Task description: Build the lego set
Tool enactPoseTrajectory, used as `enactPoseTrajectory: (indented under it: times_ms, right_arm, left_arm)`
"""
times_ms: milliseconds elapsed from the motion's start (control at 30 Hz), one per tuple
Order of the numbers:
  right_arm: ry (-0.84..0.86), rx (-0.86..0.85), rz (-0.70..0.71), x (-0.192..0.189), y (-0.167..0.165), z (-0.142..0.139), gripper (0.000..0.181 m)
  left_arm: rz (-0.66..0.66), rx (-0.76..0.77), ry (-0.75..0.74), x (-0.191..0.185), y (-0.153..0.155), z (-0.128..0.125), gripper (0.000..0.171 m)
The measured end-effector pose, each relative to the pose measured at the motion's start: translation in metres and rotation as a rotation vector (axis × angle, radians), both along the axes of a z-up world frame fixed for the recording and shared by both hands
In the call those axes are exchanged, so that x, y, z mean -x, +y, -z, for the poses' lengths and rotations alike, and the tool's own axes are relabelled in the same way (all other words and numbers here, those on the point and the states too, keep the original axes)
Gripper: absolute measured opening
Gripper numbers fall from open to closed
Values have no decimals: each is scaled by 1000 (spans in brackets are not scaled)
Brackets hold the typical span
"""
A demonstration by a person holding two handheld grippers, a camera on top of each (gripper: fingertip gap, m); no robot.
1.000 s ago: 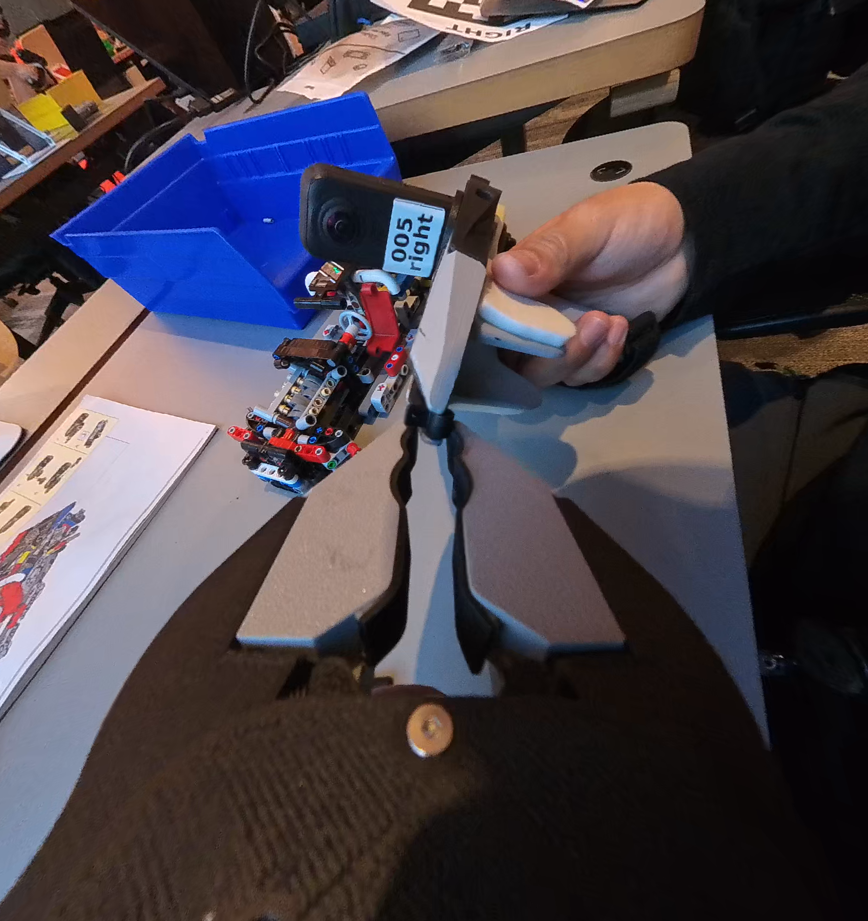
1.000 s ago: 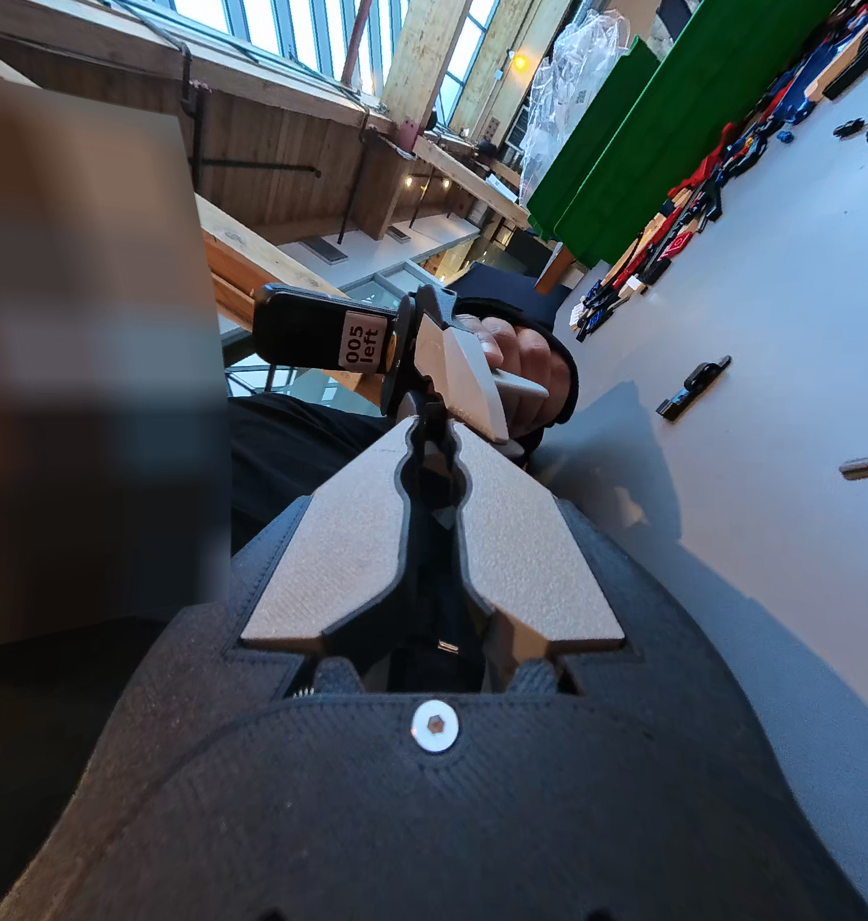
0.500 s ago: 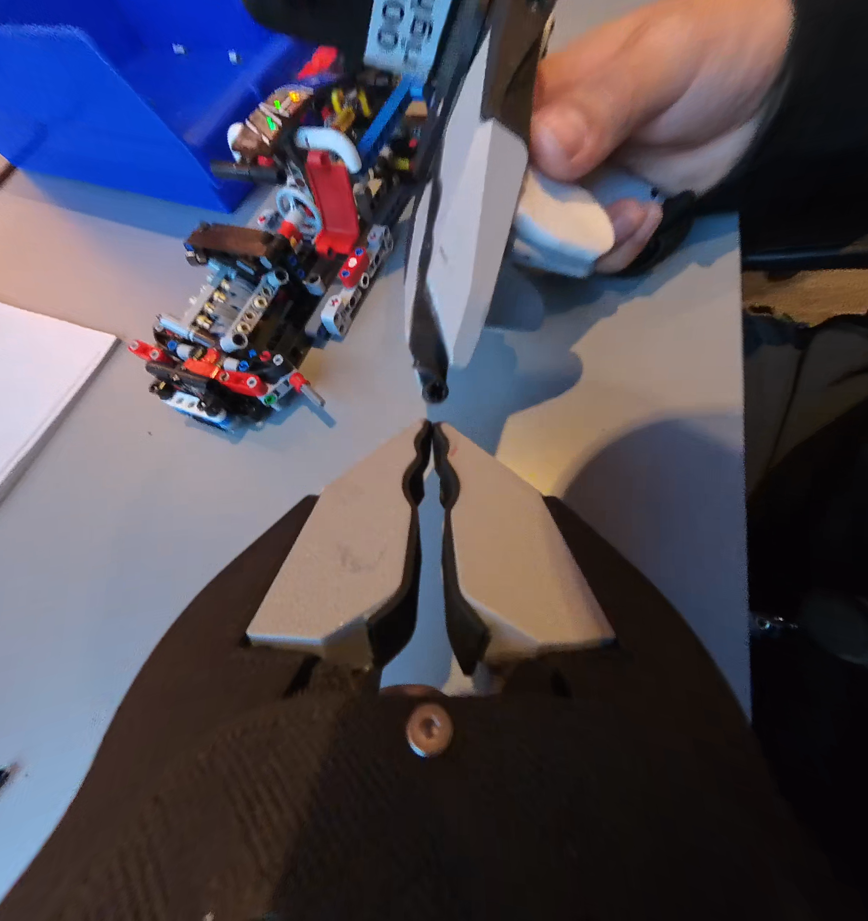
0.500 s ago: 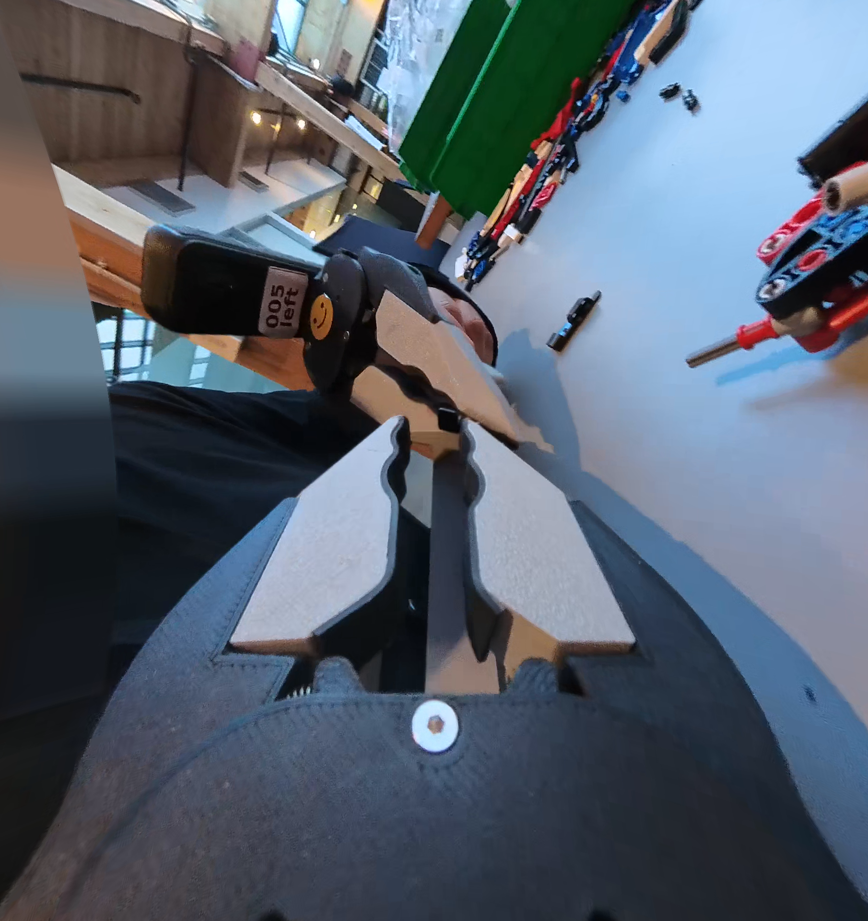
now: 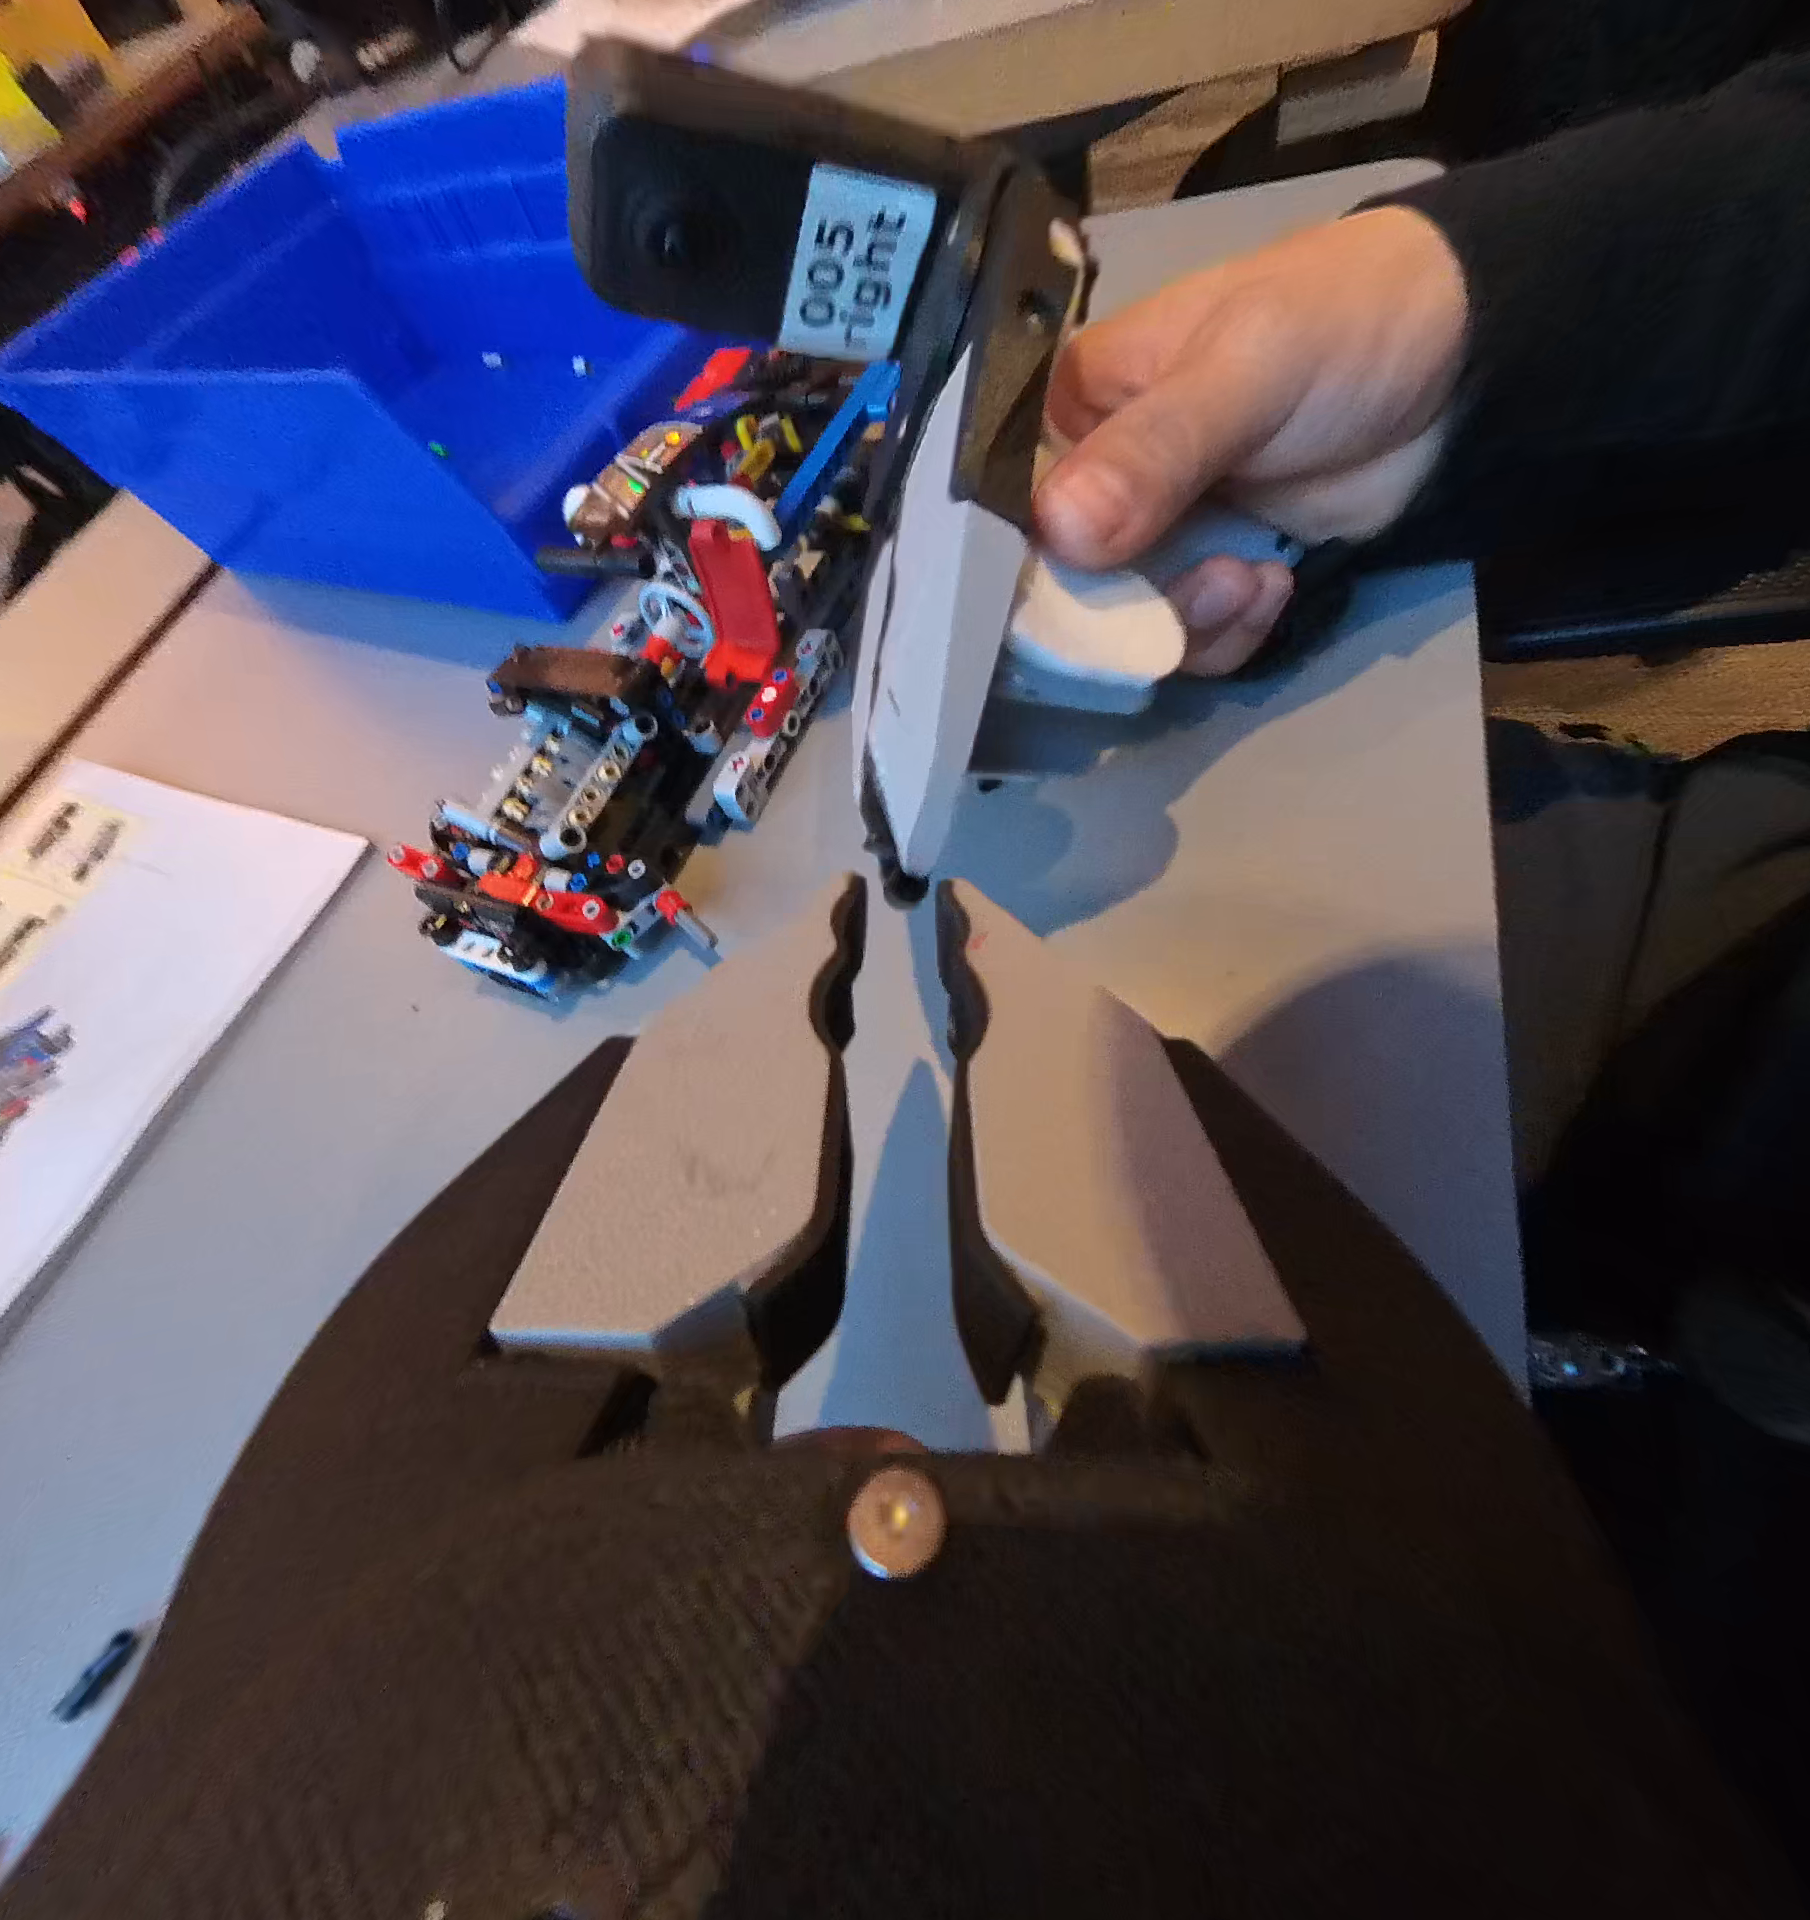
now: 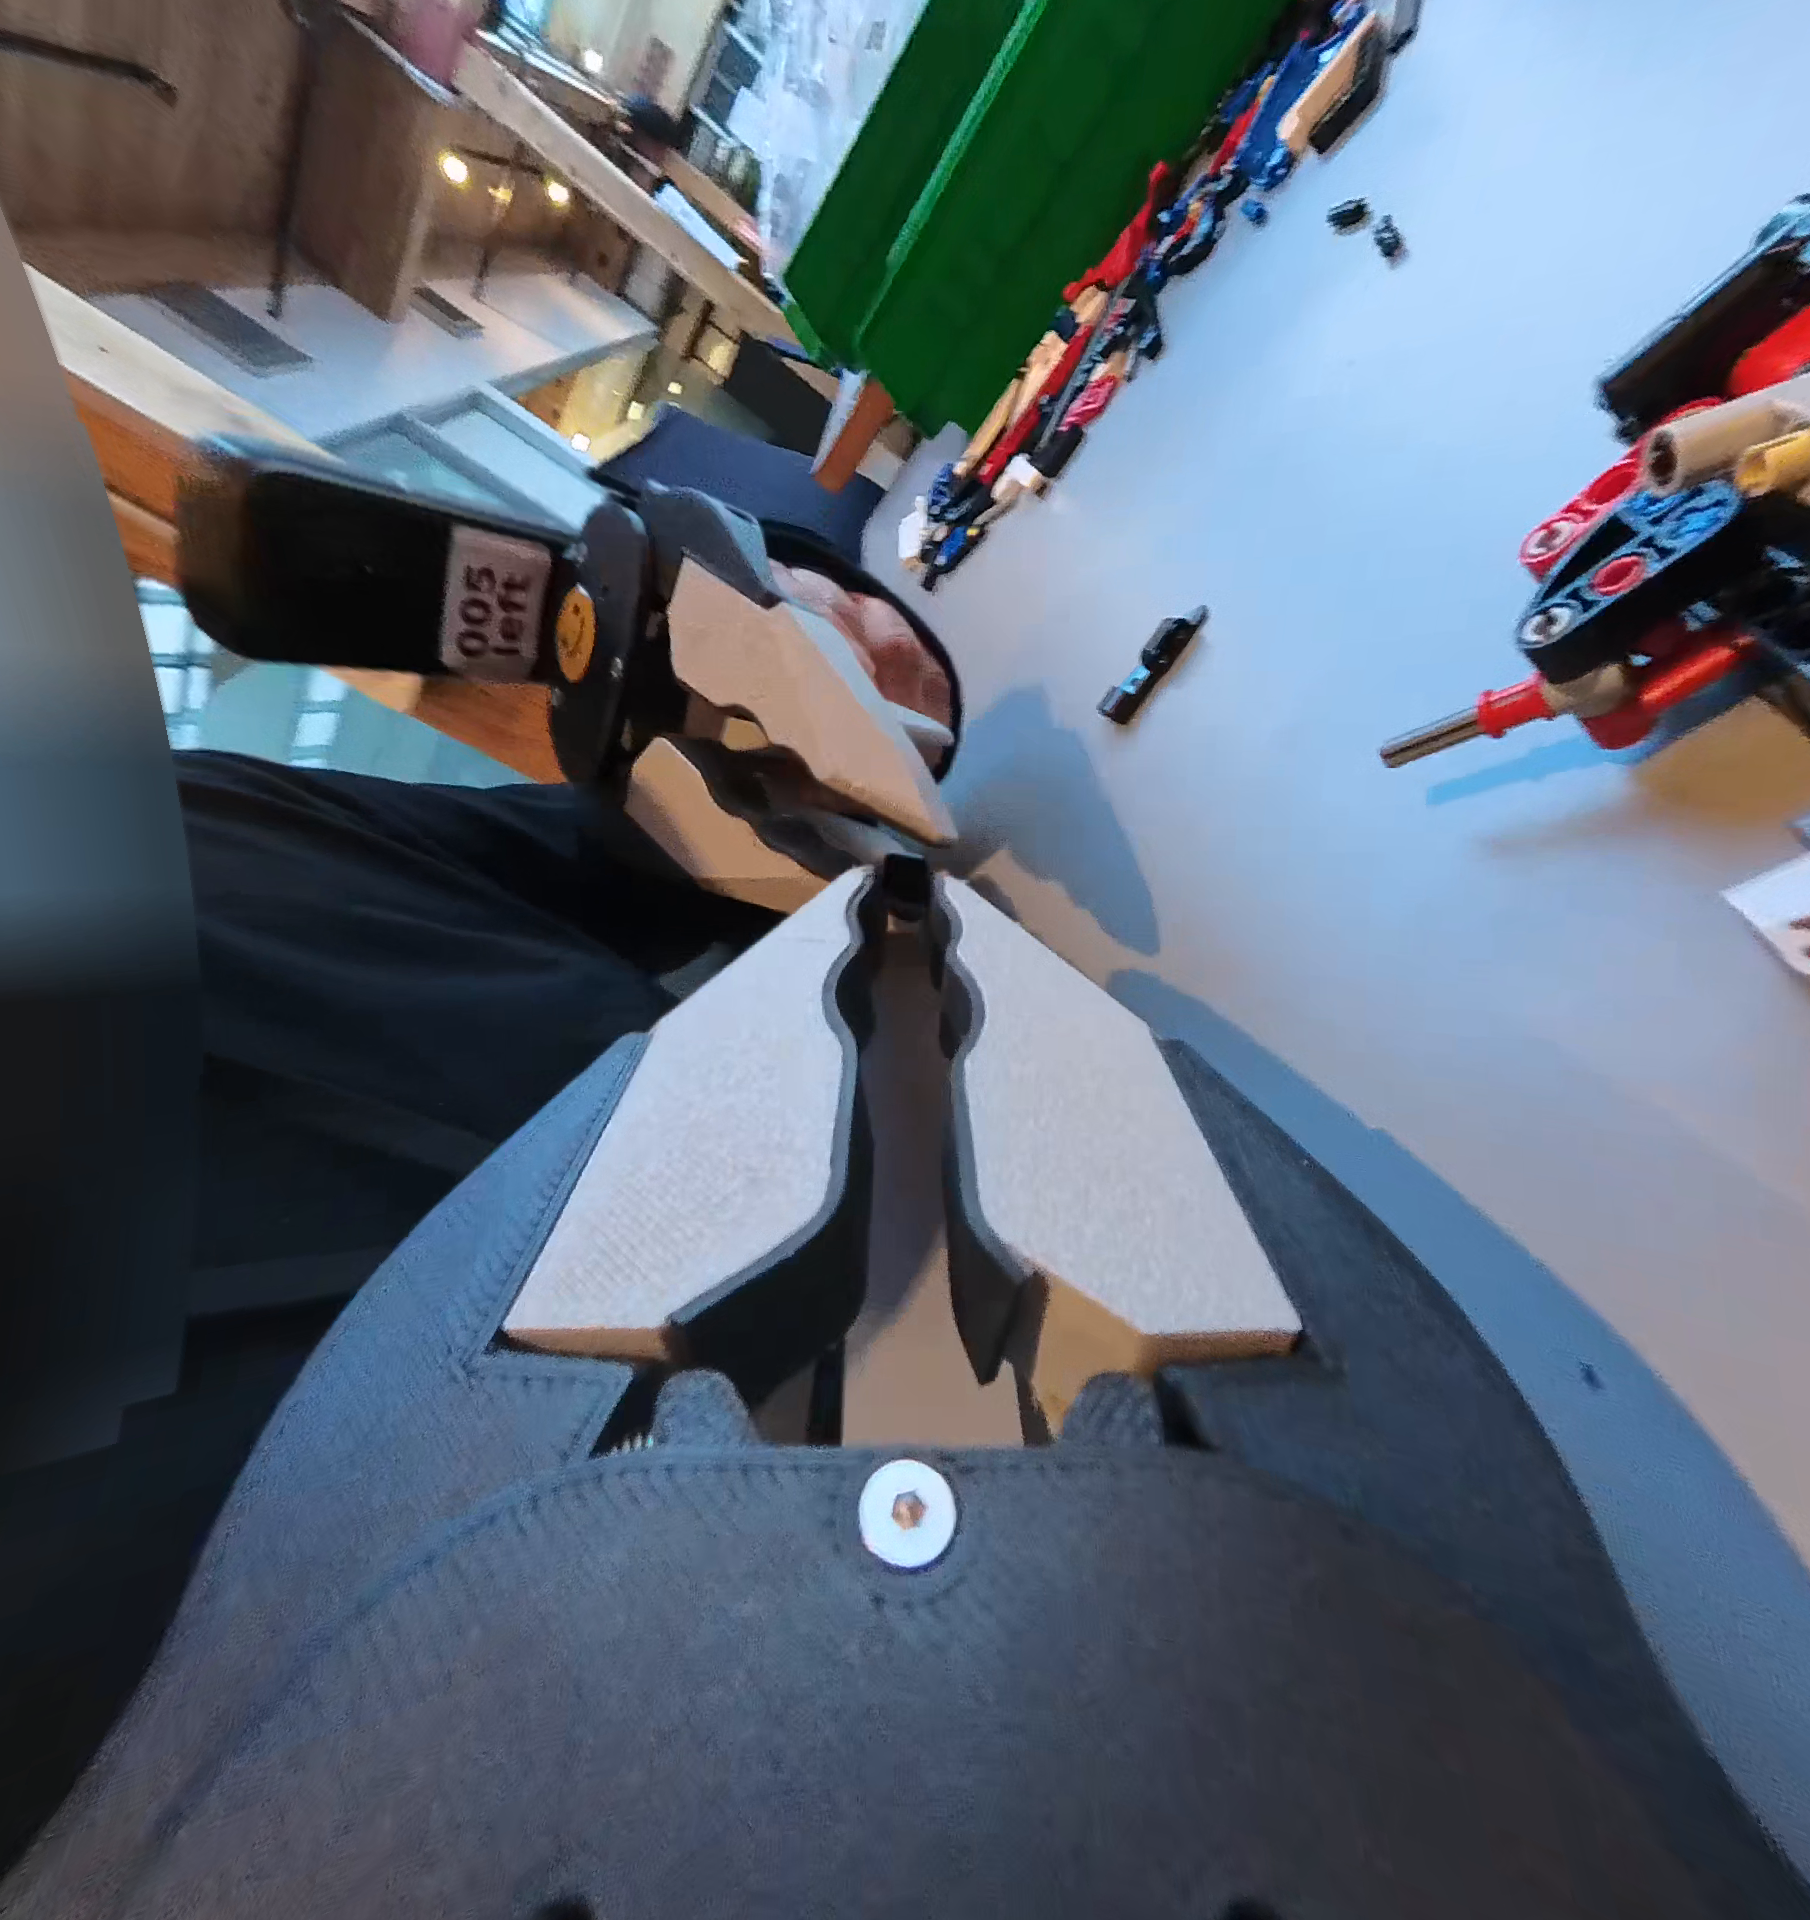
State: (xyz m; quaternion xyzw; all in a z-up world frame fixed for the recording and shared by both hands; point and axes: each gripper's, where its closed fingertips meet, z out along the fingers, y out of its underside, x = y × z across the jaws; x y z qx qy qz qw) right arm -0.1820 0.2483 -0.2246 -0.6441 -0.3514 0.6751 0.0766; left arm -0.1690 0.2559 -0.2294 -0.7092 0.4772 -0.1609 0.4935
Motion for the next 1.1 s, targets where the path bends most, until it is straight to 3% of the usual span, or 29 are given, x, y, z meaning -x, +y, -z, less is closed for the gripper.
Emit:
enactPoseTrajectory:
  times_ms: [233,500,567,733,933,1100]
  right_arm:
    - [36,54,-42,1,-7,-5,4]
    - [-70,-73,-7,2,-3,10,6]
    - [-119,-141,27,0,3,17,0]
    - [-208,-309,66,0,10,28,5]
    - [-259,-458,15,4,1,37,6]
    - [-281,-512,0,-1,0,40,5]
  left_arm:
    - [21,-90,58,-2,-5,-3,4]
    - [10,-116,249,5,-5,11,4]
    - [10,-85,308,10,-4,22,3]
    - [-20,80,473,27,-5,57,4]
    - [-43,239,464,26,-5,60,5]
    - [9,327,395,12,-12,55,19]
